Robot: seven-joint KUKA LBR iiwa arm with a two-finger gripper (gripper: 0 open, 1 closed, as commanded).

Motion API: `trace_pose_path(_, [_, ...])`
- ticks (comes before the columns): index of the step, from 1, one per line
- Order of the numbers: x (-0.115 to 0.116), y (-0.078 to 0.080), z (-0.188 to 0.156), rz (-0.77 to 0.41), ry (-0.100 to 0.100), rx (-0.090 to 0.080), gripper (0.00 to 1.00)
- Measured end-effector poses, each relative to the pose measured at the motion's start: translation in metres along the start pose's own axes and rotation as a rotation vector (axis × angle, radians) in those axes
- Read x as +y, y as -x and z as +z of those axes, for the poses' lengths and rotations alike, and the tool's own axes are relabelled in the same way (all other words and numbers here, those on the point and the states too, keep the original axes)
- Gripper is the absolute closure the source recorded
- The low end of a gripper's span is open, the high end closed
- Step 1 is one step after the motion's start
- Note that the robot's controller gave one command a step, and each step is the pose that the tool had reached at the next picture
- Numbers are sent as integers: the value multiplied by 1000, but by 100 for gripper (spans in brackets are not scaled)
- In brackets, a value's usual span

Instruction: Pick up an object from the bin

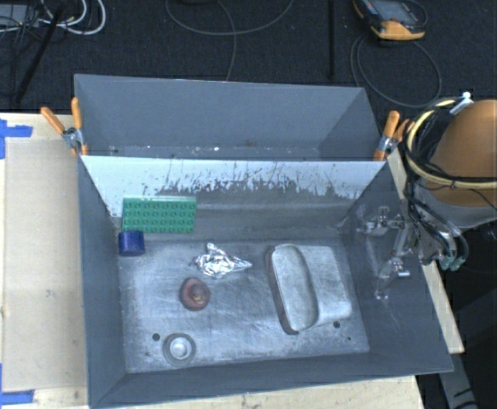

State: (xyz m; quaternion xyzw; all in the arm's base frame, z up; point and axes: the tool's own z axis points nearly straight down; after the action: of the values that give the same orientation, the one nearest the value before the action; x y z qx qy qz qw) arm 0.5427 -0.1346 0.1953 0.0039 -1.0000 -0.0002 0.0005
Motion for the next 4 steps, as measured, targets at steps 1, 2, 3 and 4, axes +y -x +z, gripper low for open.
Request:
trace_pose_path(1, [29,-10,3,-50,2,2,0])
trace_pose_path(2, [113,66,54,-129,5,-2,0])
trace_pose_path(3, [209,61,67,-42,4,1,0])
trace_pose_path(4, [238,51,123,91,-1,-4,0])
